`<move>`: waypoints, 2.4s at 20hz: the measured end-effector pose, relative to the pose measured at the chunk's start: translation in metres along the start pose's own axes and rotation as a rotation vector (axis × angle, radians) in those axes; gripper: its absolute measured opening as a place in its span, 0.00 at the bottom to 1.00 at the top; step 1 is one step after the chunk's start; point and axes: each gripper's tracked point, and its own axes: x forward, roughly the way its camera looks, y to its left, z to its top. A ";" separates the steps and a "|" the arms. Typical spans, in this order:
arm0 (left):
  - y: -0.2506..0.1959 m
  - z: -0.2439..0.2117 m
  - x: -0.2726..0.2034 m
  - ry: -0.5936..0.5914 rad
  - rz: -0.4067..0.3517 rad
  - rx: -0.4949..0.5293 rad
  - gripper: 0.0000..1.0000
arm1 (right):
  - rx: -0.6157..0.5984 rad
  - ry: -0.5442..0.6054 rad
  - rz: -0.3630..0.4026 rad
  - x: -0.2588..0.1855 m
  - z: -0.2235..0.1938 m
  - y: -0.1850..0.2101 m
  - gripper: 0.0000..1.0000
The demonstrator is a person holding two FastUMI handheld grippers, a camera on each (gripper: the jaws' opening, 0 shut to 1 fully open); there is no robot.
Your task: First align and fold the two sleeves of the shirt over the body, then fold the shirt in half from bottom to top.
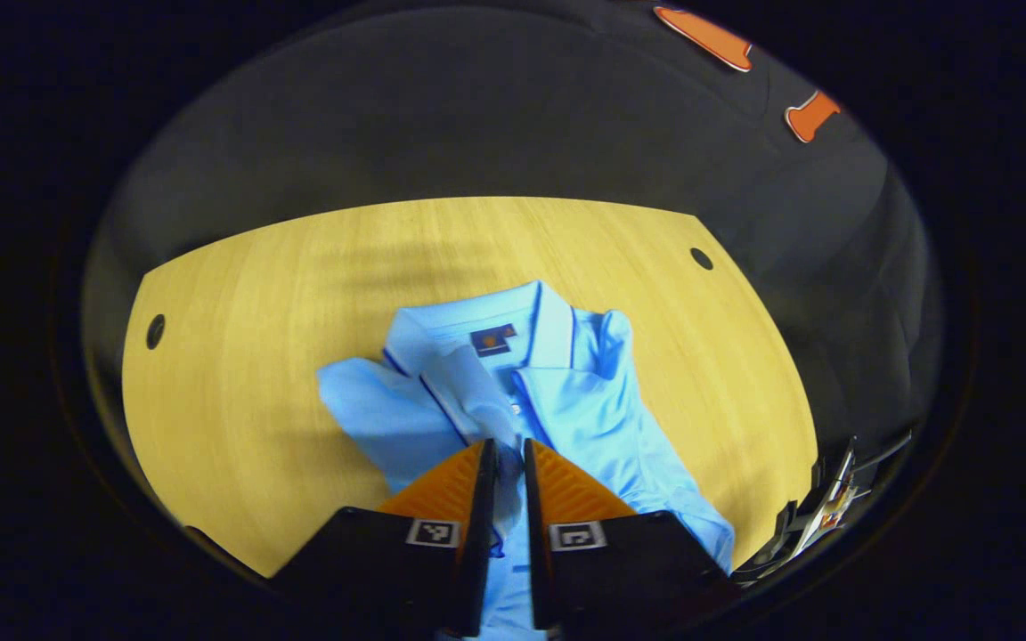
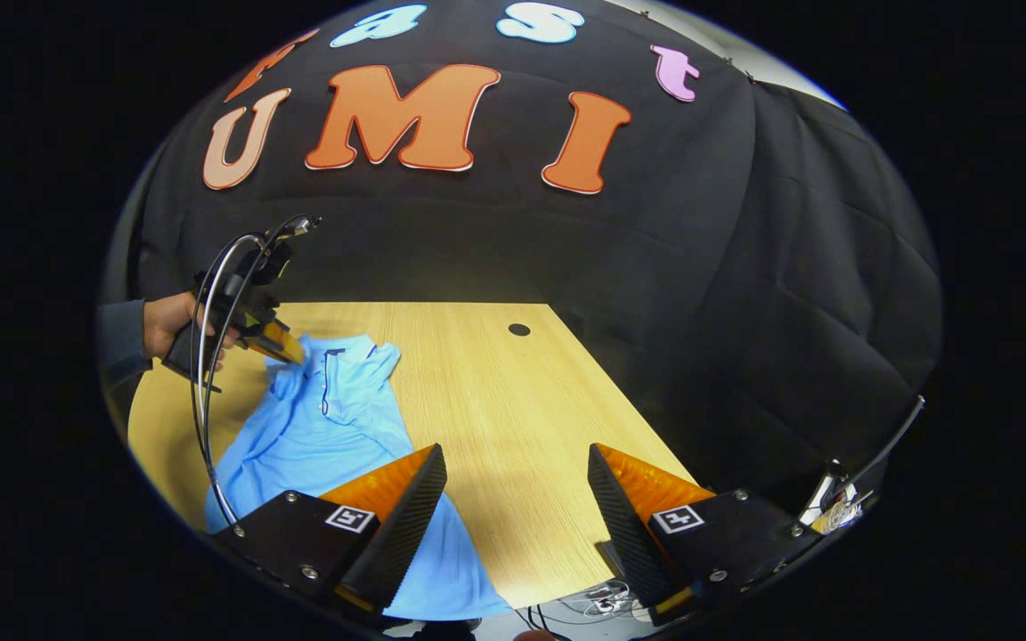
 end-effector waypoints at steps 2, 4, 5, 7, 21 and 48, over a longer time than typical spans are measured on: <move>-0.014 -0.005 -0.009 -0.008 -0.036 0.041 0.77 | 0.009 0.010 0.008 -0.003 -0.007 -0.001 0.98; -0.019 -0.014 -0.017 -0.026 -0.027 0.081 1.00 | 0.013 0.018 0.024 -0.004 -0.013 -0.003 0.98; -0.019 -0.019 -0.028 -0.034 -0.019 0.092 0.99 | 0.012 0.016 0.034 -0.003 -0.013 -0.003 0.98; -0.020 -0.030 -0.052 -0.053 -0.009 0.087 1.00 | 0.003 0.018 0.068 -0.001 -0.017 0.000 0.98; 0.006 -0.212 -0.168 -0.048 0.168 -0.068 0.99 | -0.117 0.190 0.397 0.005 -0.106 0.034 0.99; 0.018 -0.400 -0.154 0.174 0.362 -0.103 0.98 | -0.141 0.491 0.441 0.010 -0.246 0.053 0.38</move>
